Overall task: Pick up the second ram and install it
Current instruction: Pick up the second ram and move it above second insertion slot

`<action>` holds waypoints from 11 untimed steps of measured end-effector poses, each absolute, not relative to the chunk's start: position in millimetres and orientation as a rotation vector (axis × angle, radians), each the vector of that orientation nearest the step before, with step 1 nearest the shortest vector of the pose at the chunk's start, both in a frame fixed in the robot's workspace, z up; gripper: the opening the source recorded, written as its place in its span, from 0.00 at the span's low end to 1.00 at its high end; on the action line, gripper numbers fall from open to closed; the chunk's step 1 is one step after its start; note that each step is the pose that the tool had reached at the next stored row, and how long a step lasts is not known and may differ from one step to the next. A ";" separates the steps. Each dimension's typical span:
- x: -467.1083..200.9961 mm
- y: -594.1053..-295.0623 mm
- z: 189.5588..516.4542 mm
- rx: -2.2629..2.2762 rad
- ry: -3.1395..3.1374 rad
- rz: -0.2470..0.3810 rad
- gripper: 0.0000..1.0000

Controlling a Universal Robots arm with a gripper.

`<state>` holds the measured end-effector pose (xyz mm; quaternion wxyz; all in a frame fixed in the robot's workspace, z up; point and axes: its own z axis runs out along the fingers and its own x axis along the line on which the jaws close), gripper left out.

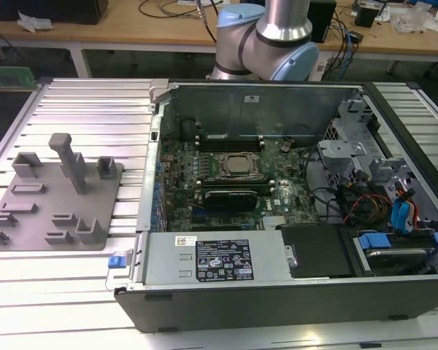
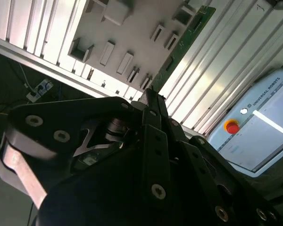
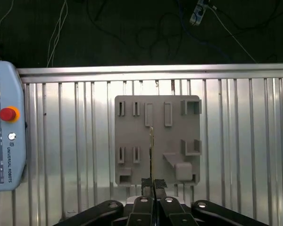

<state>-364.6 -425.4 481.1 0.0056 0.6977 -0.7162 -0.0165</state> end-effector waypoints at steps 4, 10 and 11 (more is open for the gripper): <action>-343.7 -425.4 480.7 2.184 -2.242 -0.052 0.09; -321.9 -425.4 480.3 2.184 -2.242 -0.052 0.09; -319.7 -425.4 480.3 2.184 -2.242 -0.052 0.09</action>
